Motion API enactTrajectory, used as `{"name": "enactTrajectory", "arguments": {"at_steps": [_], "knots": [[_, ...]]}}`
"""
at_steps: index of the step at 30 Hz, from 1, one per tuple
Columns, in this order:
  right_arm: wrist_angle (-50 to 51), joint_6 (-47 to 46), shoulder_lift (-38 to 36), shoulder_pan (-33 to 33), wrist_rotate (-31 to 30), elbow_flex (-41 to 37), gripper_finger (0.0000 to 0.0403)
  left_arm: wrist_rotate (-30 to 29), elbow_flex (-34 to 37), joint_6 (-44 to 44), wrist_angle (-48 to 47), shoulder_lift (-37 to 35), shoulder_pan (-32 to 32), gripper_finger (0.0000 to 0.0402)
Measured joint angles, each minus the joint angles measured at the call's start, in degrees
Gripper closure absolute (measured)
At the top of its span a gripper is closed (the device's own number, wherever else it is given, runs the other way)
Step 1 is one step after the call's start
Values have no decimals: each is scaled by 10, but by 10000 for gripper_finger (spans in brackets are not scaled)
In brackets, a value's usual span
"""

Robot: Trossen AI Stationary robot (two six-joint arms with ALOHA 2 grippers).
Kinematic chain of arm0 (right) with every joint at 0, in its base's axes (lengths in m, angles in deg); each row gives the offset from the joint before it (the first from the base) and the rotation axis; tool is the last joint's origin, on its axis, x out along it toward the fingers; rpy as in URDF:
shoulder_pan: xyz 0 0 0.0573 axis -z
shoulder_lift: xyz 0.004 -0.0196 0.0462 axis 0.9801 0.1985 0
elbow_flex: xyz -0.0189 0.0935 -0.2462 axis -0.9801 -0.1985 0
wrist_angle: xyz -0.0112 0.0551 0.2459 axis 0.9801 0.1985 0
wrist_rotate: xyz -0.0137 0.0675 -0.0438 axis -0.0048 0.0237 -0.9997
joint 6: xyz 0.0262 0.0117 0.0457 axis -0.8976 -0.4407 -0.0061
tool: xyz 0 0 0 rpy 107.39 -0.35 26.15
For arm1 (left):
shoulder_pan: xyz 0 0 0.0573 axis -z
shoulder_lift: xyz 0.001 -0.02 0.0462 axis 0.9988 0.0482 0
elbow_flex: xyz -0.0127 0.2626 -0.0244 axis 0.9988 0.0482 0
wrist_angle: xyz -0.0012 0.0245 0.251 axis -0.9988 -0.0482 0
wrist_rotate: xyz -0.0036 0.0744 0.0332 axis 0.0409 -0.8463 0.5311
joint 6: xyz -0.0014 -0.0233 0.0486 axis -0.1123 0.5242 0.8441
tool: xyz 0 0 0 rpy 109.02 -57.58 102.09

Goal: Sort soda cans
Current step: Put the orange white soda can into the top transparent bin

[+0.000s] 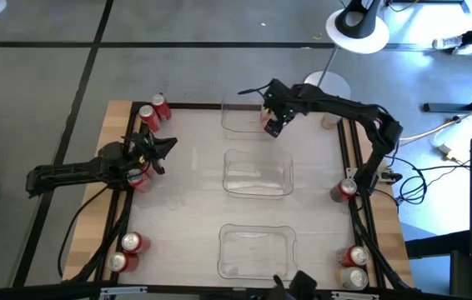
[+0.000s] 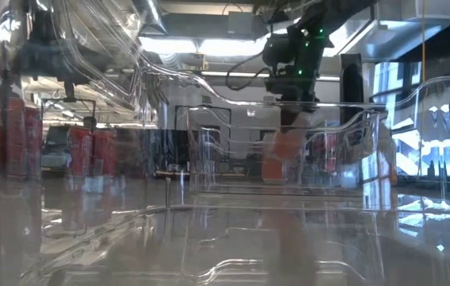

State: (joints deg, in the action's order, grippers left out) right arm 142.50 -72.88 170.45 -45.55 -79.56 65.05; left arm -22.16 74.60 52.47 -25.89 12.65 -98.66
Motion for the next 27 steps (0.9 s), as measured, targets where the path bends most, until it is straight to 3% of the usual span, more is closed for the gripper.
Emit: {"name": "enactTrajectory", "arguments": {"at_steps": [12, 27], "knots": [[-6, -4, 51, 1, 9, 0, 113, 0, 0, 0, -5, 0, 0, 384], [-6, 7, 69, 1, 17, 0, 69, 0, 0, 1, -5, 0, 0, 384]]}}
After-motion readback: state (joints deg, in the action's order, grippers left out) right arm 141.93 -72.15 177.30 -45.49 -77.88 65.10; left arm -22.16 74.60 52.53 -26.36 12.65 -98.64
